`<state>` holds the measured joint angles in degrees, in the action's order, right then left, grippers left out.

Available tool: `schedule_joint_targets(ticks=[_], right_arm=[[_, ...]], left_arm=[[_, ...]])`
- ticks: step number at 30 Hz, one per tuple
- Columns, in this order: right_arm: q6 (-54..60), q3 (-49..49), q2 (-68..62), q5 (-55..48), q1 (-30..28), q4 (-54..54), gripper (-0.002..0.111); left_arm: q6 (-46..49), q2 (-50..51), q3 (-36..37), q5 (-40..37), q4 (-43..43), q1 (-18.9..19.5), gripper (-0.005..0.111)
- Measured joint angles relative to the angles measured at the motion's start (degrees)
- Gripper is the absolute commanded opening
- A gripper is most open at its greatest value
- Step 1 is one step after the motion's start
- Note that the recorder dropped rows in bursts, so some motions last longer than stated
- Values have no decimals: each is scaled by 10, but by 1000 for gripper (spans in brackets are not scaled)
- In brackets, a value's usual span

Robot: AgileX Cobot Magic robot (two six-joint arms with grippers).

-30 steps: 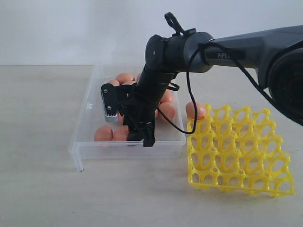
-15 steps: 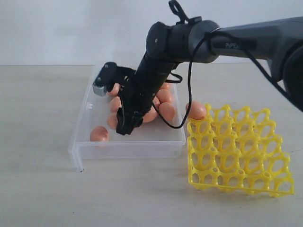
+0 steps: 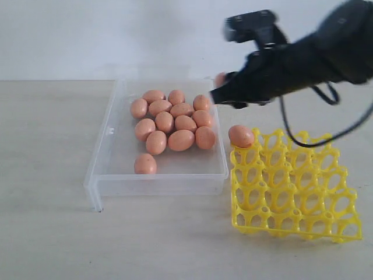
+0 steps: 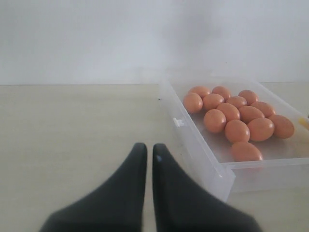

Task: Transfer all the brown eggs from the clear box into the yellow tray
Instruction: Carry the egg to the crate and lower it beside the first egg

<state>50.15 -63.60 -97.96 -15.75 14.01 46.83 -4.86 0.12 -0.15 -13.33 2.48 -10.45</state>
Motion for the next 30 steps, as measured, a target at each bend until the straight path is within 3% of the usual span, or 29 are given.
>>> schedule_joint_targets(ticks=[5, 8, 11, 12, 13, 14, 16, 19, 23, 30], right_arm=[[-89, 182, 134, 272, -58, 76, 0], [-261, 220, 166, 330, -91, -20, 0], [-572, 226, 160, 372, -133, -315, 0], [-797, 227, 144, 444, -180, -541, 0], [-910, 227, 129, 510, -209, -654, 0], [-1053, 214, 86, 641, -258, -817, 0], [-1179, 191, 22, 785, -310, -994, 0], [-1224, 180, -57, 836, -353, -1133, 0], [-1188, 180, -96, 845, -353, -1216, 0], [-1133, 180, -111, 759, -314, -1215, 0]], left_arm=[[0, 0, 0, 0, 0, 0, 4], [0, 0, 0, 0, 0, 0, 4], [0, 0, 0, 0, 0, 0, 4], [0, 0, 0, 0, 0, 0, 4], [0, 0, 0, 0, 0, 0, 4], [0, 0, 0, 0, 0, 0, 4], [0, 0, 0, 0, 0, 0, 4], [0, 0, 0, 0, 0, 0, 4], [0, 0, 0, 0, 0, 0, 4], [0, 0, 0, 0, 0, 0, 4]])
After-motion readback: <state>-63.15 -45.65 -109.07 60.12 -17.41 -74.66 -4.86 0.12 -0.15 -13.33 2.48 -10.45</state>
